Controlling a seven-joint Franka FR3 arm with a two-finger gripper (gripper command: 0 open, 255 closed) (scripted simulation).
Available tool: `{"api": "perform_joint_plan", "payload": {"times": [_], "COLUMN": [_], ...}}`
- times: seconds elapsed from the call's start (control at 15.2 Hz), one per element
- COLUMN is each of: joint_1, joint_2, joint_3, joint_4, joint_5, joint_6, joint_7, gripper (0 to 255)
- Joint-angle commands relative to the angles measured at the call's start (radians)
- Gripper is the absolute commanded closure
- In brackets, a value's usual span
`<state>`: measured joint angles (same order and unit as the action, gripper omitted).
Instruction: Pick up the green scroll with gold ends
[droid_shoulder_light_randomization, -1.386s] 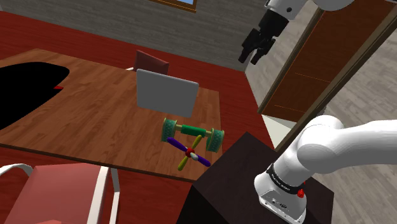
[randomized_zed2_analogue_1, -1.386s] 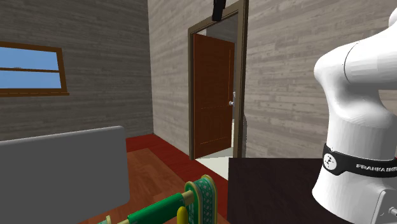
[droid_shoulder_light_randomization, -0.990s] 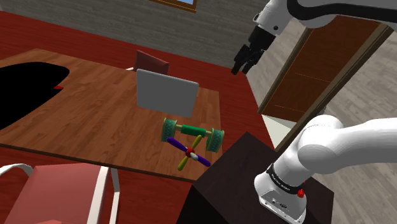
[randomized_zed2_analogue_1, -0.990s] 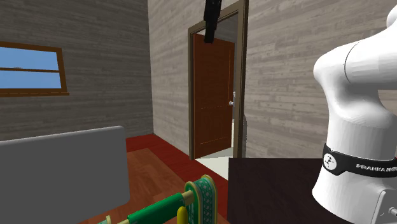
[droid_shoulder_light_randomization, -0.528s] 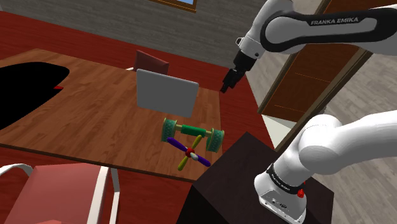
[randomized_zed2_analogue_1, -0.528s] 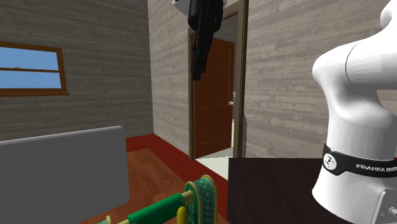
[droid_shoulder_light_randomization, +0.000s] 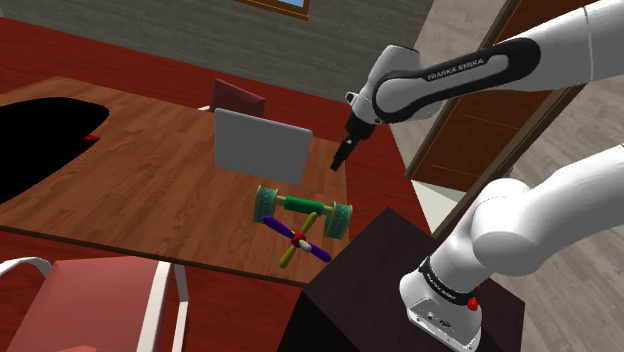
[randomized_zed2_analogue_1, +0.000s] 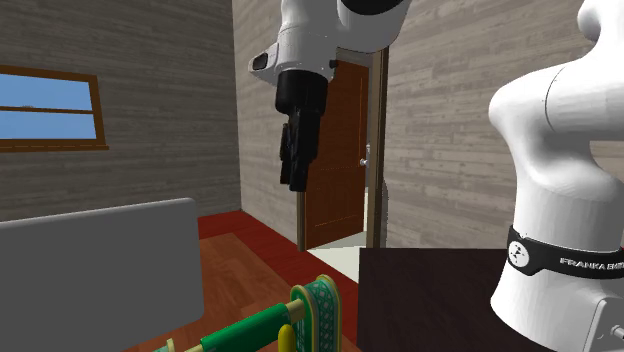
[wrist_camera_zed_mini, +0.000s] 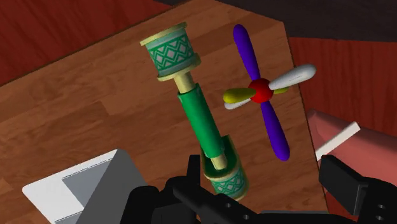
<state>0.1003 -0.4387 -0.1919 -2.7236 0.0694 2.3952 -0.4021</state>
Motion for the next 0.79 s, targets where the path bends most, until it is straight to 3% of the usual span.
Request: {"api": "perform_joint_plan", "payload": {"times": [0.0,0.33,0.53,0.73], "joint_1": [0.025,0.092,0.126,0.116], "joint_2": [0.092,0.317,0.464,0.611], "joint_3": [-0.019,-0.064,-0.072,-0.029], "joint_4": [0.0,0.025,0.063,0.12], "joint_5": [0.015,0.107,0.228,0.377], "joint_6": [0.091,0.28,0.375,0.45], "joint_7": [-0.06,-0.243,-0.398,-0.574], "gripper": [0,0,0,0]}}
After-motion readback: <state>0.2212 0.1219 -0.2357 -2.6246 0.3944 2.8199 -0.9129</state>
